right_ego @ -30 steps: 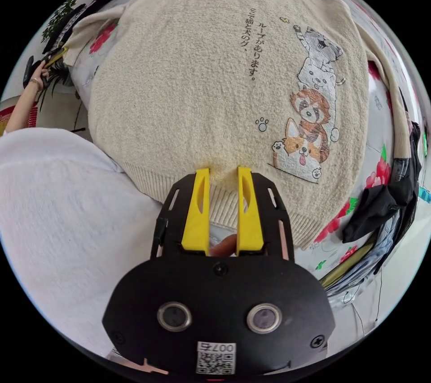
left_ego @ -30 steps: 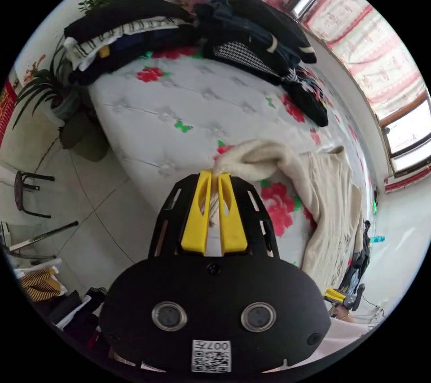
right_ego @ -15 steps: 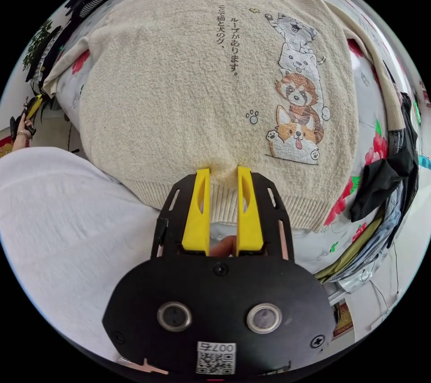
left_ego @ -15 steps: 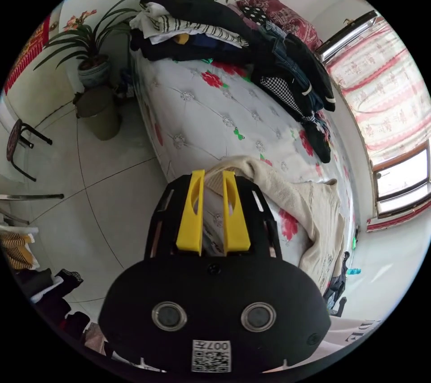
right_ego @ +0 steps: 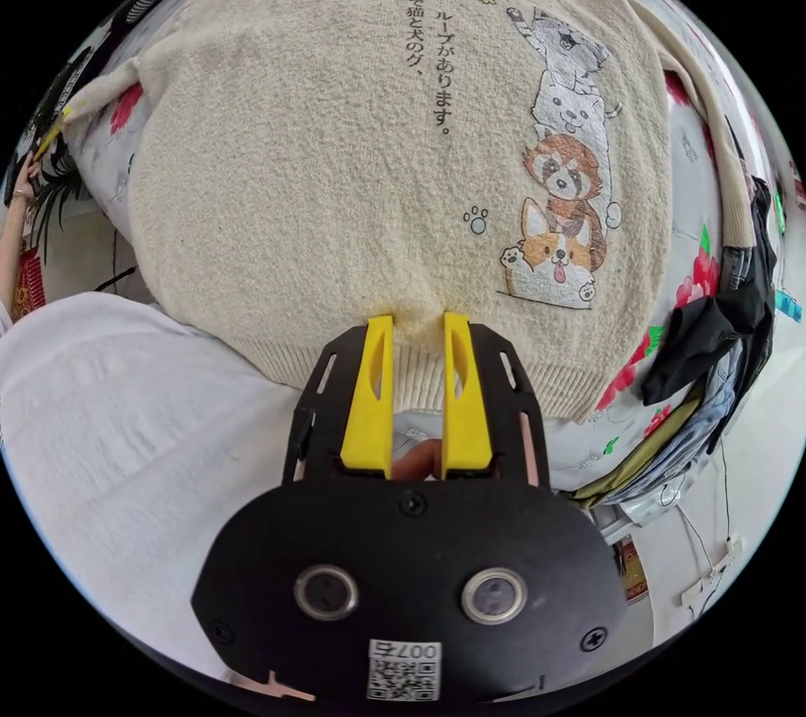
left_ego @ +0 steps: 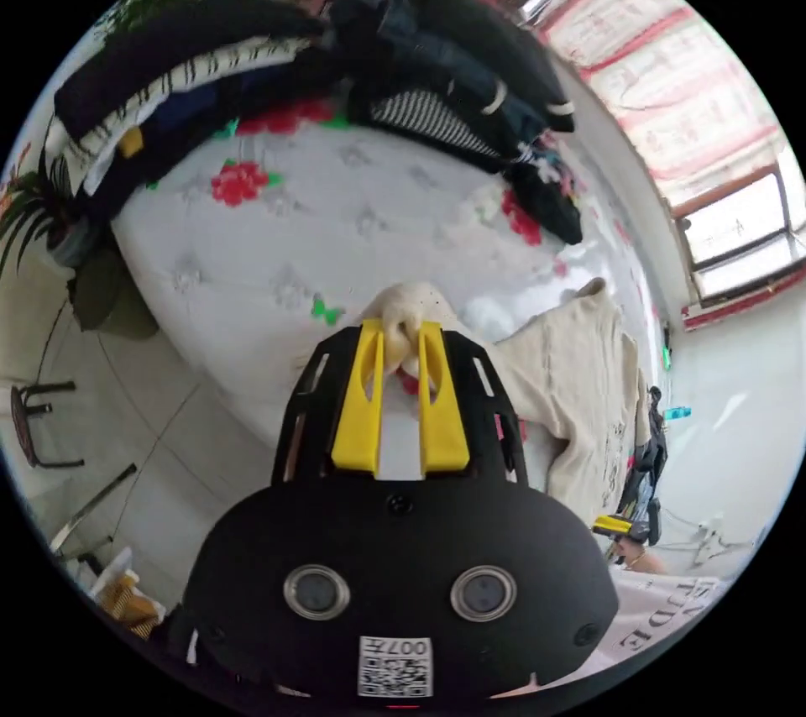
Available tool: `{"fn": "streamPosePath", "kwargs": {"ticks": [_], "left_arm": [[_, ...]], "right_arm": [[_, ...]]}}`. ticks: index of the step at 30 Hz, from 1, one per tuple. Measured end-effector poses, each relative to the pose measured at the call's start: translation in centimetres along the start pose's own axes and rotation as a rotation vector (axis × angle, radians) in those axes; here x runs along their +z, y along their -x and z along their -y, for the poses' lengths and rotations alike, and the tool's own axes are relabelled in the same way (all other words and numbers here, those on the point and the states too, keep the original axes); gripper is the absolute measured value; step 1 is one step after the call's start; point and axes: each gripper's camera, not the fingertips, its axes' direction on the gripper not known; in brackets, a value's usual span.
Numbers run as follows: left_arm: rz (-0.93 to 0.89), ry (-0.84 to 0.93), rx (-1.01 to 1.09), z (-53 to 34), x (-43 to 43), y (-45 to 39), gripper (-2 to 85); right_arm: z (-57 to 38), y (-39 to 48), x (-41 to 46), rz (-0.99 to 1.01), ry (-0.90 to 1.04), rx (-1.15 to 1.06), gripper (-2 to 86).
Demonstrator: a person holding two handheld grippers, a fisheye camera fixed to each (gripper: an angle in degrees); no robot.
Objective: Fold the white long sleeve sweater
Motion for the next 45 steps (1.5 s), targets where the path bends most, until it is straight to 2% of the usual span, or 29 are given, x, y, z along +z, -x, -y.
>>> {"fn": "streamPosePath", "kwargs": {"ticks": [3,5,8,10,12,15,20,22,25,28,29,30,31,32,34,35,37,39,41,42,43,45], "left_arm": [[-0.062,-0.296,0.236,-0.9,-7.6,-3.3,7.1],[-0.034,-0.366,0.259,-2.7,-8.9,-2.9,8.7],[0.071,-0.220,-0.025,-6.7,-5.1,3.5,11.1],[0.032,-0.038,-0.367,-12.3,-1.8,9.8,10.7],[0.033,-0.064,-0.488,-16.2,-2.1,11.1,10.0],[0.034,-0.067,-0.431,-17.0,-2.2,9.3,10.8],[0.009,-0.065,-0.182,-8.8,-1.1,2.5,16.0],[0.066,-0.015,-0.056,-4.3,1.4,-1.9,18.2],[0.128,0.104,-0.043,-1.2,7.3,-4.3,18.7],[0.171,0.303,-0.159,-0.9,13.8,-2.7,15.0],[0.239,0.264,-0.160,-1.0,13.5,-2.7,13.6],[0.336,0.268,-0.149,-1.0,13.3,-2.5,8.1],[0.330,0.298,-0.119,-0.8,13.2,-1.9,4.1],[0.320,0.287,-0.119,-0.8,12.7,-1.5,2.9],[0.209,0.073,-0.128,-1.5,7.6,1.0,0.6],[0.172,0.021,-0.150,-1.8,6.1,2.0,0.4],[-0.015,-0.141,-0.306,-4.8,1.8,7.0,-0.2],[-0.110,-0.177,-0.403,-8.2,1.6,10.8,-0.5],[-0.136,-0.097,-0.475,-11.3,4.2,14.1,-0.7],[-0.137,-0.027,-0.585,-13.2,6.0,16.3,-0.8],[-0.238,-0.126,-0.634,-14.4,6.0,17.6,-0.8],[-0.268,-0.152,-0.613,-13.8,6.3,17.7,-0.9]], "right_arm": [[-0.4,-0.4,0.2,0.014,-0.020,0.020,6.0],[-0.7,-0.7,0.4,0.023,-0.031,0.034,5.8],[-0.8,-0.9,0.6,0.023,-0.031,0.026,5.7],[-0.9,-1.1,0.6,0.027,-0.030,0.021,5.7],[-1.1,-1.3,0.7,0.033,-0.035,0.028,5.7],[-1.1,-1.3,0.8,0.027,-0.034,0.032,5.7],[-0.5,-1.4,0.9,0.026,0.014,0.008,5.7],[-0.3,-1.5,0.9,0.032,0.031,0.008,5.7],[-0.3,-1.4,0.8,0.022,0.042,-0.005,5.5],[-1.0,-1.3,0.7,0.018,0.017,0.009,5.3],[-1.4,-1.3,0.7,0.018,0.002,0.021,5.2],[-1.8,-1.3,0.6,0.018,-0.015,0.035,5.1],[-2.0,-1.3,0.6,0.018,-0.023,0.043,5.1],[-2.4,-1.3,0.5,0.020,-0.037,0.059,4.9],[-2.8,-1.3,0.4,0.023,-0.052,0.073,4.7],[-3.0,-1.3,0.4,0.026,-0.057,0.074,4.6],[-3.2,-1.4,0.2,0.035,-0.057,0.073,4.5],[-3.3,-1.7,0.1,0.049,-0.051,0.071,4.5],[-3.5,-1.6,-0.1,0.049,-0.042,0.049,4.5],[-3.6,-1.4,-0.3,0.040,-0.030,0.020,4.6],[-3.6,-1.3,-0.4,0.036,-0.018,0.005,4.6],[-3.7,-1.0,-1.6,0.024,-0.006,-0.014,4.7]]}}
